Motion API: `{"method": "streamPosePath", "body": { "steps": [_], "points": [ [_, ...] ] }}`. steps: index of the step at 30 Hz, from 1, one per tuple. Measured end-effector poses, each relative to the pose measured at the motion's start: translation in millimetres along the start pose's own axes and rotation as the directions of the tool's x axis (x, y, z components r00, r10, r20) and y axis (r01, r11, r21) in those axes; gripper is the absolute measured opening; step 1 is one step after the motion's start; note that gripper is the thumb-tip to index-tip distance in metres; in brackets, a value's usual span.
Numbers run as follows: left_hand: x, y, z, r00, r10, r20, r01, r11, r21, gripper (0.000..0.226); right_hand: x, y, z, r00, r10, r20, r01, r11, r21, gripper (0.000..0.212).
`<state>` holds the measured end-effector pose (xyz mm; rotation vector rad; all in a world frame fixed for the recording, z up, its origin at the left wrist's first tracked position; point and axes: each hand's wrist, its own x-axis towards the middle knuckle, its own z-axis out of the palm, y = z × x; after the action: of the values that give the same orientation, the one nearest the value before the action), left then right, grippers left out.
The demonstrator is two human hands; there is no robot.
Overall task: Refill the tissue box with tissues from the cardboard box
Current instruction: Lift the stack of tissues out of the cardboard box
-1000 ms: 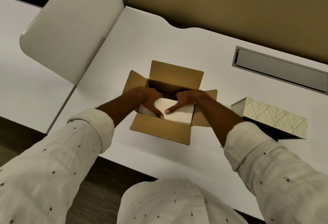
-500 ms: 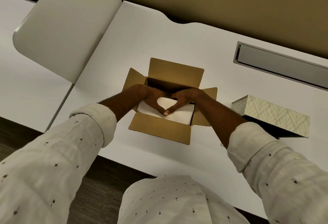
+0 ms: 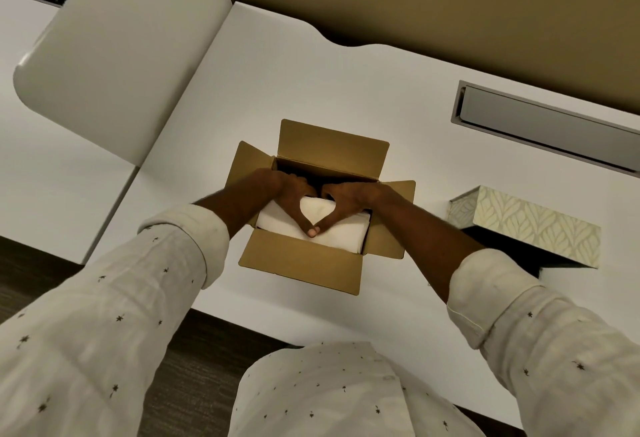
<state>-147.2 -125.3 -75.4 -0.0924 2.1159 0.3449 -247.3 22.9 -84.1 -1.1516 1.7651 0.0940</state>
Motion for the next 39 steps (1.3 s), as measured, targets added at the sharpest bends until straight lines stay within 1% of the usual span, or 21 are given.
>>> {"method": "streamPosePath", "body": {
  "steps": [7, 9, 11, 12, 14, 16, 21, 23, 25, 27, 29, 32, 34, 36, 39],
  "points": [
    [0, -1, 3, 0.999, 0.013, -0.039, -0.014, 1.0, -0.024, 0.112, 2, 0, 1, 1.0, 0.01, 0.003, -0.01, 1.0, 0.022, 0.105],
    [0, -1, 4, 0.998, 0.018, -0.054, -0.02, 0.999, -0.039, 0.112, 1, -1, 2, 1.0, 0.023, 0.008, -0.023, 0.999, 0.034, 0.116],
    [0, -3, 5, 0.997, 0.019, -0.071, -0.023, 0.998, -0.066, 0.114, 0, -2, 5, 1.0, 0.024, -0.017, -0.023, 0.999, 0.049, 0.127],
    [0, -4, 6, 0.997, 0.02, -0.08, -0.026, 0.996, -0.081, 0.115, -1, -3, 7, 0.999, 0.016, -0.045, -0.013, 0.998, 0.053, 0.127],
    [-1, -6, 7, 0.996, 0.021, -0.083, -0.03, 0.995, -0.1, 0.12, -2, -3, 8, 0.996, -0.006, -0.091, 0.011, 0.998, 0.059, 0.118],
    [-1, -6, 8, 0.998, 0.018, -0.067, -0.025, 0.994, -0.109, 0.123, -3, -3, 10, 0.994, -0.016, -0.105, 0.022, 0.998, 0.065, 0.114],
    [-2, -9, 9, 0.998, 0.037, -0.041, -0.042, 0.991, -0.127, 0.122, -10, -11, 16, 0.983, -0.041, -0.178, 0.053, 0.996, 0.065, 0.108],
    [-6, -14, 10, 0.997, 0.053, -0.06, -0.064, 0.978, -0.197, 0.121, -16, -14, 19, 0.97, -0.055, -0.235, 0.073, 0.995, 0.065, 0.107],
    [-12, -15, 10, 0.99, 0.095, -0.109, -0.117, 0.968, -0.221, 0.127, -23, -17, 24, 0.949, -0.083, -0.305, 0.099, 0.994, 0.038, 0.108],
    [-19, -14, 10, 0.98, 0.124, -0.157, -0.152, 0.971, -0.184, 0.132, -29, -19, 27, 0.926, -0.108, -0.361, 0.119, 0.993, 0.009, 0.107],
    [-24, -15, 11, 0.974, 0.146, -0.174, -0.168, 0.978, -0.122, 0.131, -35, -19, 28, 0.912, -0.12, -0.391, 0.13, 0.992, -0.002, 0.108],
    [-34, -21, 14, 0.957, 0.176, -0.23, -0.178, 0.984, 0.015, 0.123, -43, -17, 32, 0.91, -0.157, -0.384, 0.15, 0.988, -0.048, 0.121],
    [-42, -25, 18, 0.928, 0.213, -0.306, -0.2, 0.977, 0.072, 0.116, -51, -13, 35, 0.906, -0.19, -0.379, 0.167, 0.982, -0.092, 0.127],
    [-50, -28, 23, 0.897, 0.237, -0.374, -0.219, 0.972, 0.091, 0.109, -58, -9, 34, 0.906, -0.206, -0.37, 0.164, 0.976, -0.142, 0.13],
    [-57, -31, 30, 0.848, 0.243, -0.471, -0.214, 0.97, 0.115, 0.1, -65, -4, 35, 0.908, -0.203, -0.366, 0.14, 0.971, -0.192, 0.131]
  ]
}}
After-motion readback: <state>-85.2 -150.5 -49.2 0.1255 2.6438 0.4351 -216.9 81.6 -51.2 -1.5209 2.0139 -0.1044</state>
